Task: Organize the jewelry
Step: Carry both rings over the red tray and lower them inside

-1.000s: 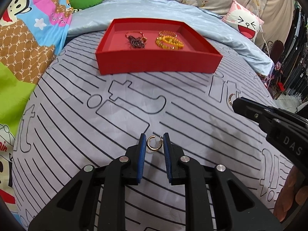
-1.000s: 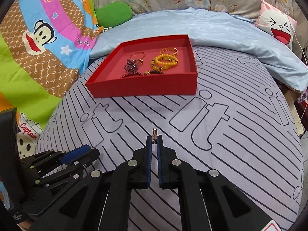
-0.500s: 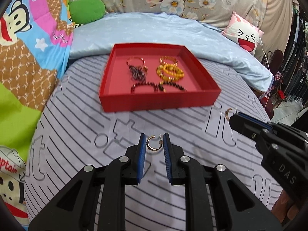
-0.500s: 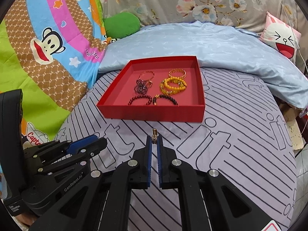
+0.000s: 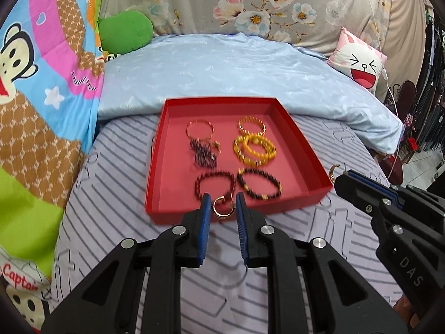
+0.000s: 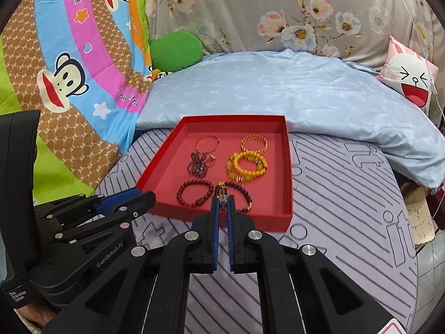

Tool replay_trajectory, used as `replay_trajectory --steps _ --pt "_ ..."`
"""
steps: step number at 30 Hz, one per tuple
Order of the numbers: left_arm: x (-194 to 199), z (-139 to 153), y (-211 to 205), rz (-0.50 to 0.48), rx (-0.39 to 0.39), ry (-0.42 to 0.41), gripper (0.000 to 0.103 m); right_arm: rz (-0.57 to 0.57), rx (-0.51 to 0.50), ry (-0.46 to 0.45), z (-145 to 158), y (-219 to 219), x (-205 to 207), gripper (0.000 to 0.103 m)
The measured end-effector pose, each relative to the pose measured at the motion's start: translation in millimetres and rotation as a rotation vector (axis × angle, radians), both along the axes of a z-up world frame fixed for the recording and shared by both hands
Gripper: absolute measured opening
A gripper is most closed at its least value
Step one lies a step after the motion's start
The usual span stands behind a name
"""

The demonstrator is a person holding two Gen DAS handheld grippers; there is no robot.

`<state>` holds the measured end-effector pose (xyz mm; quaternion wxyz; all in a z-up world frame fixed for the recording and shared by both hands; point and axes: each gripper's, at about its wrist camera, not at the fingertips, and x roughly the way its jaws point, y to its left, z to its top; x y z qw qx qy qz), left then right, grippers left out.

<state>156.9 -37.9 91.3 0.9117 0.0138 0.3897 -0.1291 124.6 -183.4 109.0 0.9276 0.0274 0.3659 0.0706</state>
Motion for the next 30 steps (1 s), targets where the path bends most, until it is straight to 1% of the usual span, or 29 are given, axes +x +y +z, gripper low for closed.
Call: replay_trajectory --steps 6,11,16,20,25,30 --pt "33.1 1.8 -0.9 0.019 -0.001 -0.010 0.018 -0.011 -0.007 0.001 -4.9 -2.4 32.5 0.005" --pt "56.9 -3.5 -0.8 0.030 0.012 -0.009 0.018 -0.024 0.002 0.022 -14.5 -7.7 56.7 0.005" --pt "79.1 -16.7 1.8 0.044 0.029 0.009 0.018 -0.034 0.017 0.064 -32.5 -12.3 79.1 0.005" --pt "92.1 -28.8 4.9 0.061 0.041 0.032 0.018 -0.035 0.009 0.091 -47.0 -11.2 90.4 0.005" --pt "107.5 -45.2 8.8 0.081 0.061 0.060 0.018 -0.046 0.001 0.126 -64.8 -14.1 101.0 0.005" --pt "116.8 -54.5 10.8 0.101 0.079 0.073 0.018 -0.055 -0.006 0.145 -73.9 -16.6 107.4 0.005"
